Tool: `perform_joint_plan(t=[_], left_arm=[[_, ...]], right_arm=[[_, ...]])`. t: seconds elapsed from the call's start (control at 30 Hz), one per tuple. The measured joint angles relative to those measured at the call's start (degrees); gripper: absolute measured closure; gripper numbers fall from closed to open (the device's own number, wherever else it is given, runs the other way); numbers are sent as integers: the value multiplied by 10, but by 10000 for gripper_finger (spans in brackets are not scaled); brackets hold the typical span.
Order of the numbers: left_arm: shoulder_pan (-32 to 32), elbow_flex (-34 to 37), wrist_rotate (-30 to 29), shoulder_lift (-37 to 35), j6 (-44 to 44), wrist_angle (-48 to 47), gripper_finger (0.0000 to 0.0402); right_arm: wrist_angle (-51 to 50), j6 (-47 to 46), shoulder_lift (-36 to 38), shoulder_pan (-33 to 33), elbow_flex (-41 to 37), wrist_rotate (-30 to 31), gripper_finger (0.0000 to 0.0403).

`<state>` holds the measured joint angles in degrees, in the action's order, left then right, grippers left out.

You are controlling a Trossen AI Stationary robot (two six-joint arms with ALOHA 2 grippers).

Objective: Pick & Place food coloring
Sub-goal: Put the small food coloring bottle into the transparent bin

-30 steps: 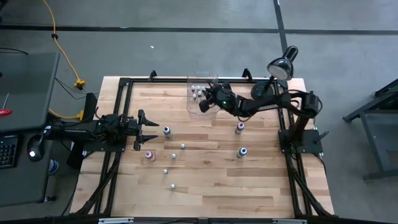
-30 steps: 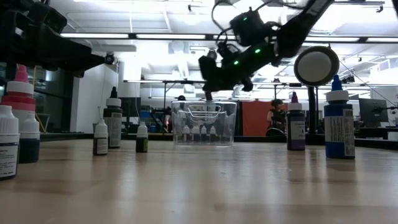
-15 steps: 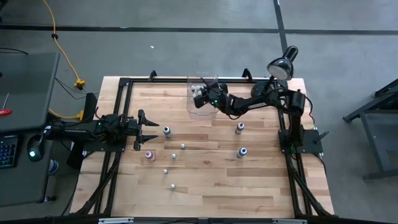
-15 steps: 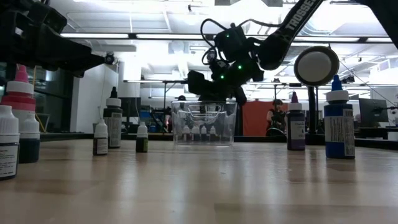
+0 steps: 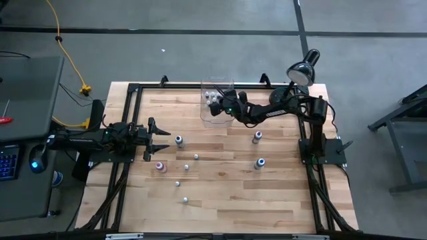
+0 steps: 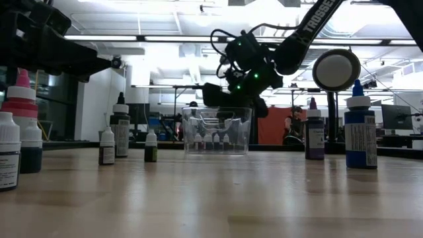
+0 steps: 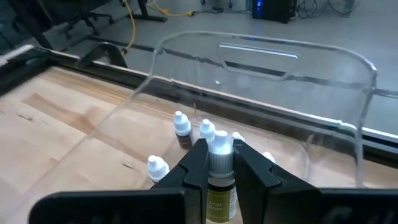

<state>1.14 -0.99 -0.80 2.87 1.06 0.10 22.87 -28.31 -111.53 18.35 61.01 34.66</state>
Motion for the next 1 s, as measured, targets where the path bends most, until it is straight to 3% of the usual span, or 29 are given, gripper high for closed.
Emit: perform_joint_plan(t=[0.23,0.4,0.67,1.0], left_arm=[[0,0,0,0,0,0,163],[0,0,0,0,0,0,163],[0,0,0,0,0,0,163],[0,0,1,0,0,0,163]], right_arm=[[-68,-17,0,0,37,16,358],[-117,-80,-5,-1,64,66,358],[-110,-148,-55,-20,88,92,358],[-93,-154,-81,-38,96,133,358]])
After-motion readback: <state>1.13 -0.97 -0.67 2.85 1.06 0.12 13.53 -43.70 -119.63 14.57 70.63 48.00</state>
